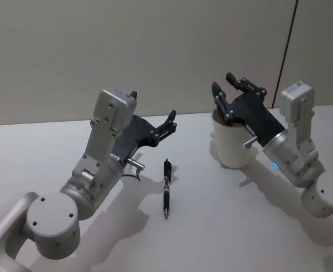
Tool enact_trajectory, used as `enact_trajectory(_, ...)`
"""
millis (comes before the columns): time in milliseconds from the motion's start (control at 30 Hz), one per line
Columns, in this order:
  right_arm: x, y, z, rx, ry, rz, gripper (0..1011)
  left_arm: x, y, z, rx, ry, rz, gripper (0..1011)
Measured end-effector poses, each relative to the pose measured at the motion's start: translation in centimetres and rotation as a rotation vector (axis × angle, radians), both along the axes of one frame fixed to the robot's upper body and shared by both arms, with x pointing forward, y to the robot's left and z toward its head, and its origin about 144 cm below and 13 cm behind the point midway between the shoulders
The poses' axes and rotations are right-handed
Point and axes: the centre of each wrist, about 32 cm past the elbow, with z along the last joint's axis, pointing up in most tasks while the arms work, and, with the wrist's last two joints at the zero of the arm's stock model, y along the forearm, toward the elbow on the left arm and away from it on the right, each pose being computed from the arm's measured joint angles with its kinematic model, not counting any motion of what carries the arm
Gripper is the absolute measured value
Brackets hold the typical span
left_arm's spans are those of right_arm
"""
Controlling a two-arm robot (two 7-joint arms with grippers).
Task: Place the pen into the pen holder.
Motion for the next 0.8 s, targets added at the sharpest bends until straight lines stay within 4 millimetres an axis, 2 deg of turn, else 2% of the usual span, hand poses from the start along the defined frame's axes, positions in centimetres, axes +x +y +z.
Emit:
enact_trajectory(233, 0.0, 0.02, -0.08, -0.002, 0.003, 0.0, 567, 0.0, 0.0, 0.0, 0.0, 0.0, 0.0, 1001)
enact_trajectory(300, 0.01, 0.02, -0.09, -0.002, 0.003, 0.0, 600, 0.0, 0.0, 0.0, 0.0, 0.0, 0.0, 1001)
enact_trajectory(400, 0.01, 0.03, -0.11, -0.003, 0.003, 0.001, 727, 0.0, 0.0, 0.0, 0.0, 0.0, 0.0, 1001)
enact_trajectory(433, 0.01, 0.04, -0.11, -0.003, 0.003, 0.001, 727, 0.0, 0.0, 0.0, 0.0, 0.0, 0.0, 1001)
enact_trajectory(567, 0.01, 0.05, -0.11, -0.003, 0.004, 0.001, 871, 0.0, 0.0, 0.0, 0.0, 0.0, 0.0, 1001)
enact_trajectory(600, 0.01, 0.05, -0.12, -0.003, 0.005, 0.001, 871, 0.0, 0.0, 0.0, 0.0, 0.0, 0.0, 1001)
enact_trajectory(700, -0.01, 0.04, -0.07, 0.001, 0.009, 0.0, 973, 0.0, 0.0, 0.0, 0.0, 0.0, 0.0, 1001)
enact_trajectory(800, -0.19, -0.04, 0.13, 0.018, 0.026, -0.005, 1001, 0.0, 0.0, 0.0, 0.0, 0.0, 0.0, 1001)
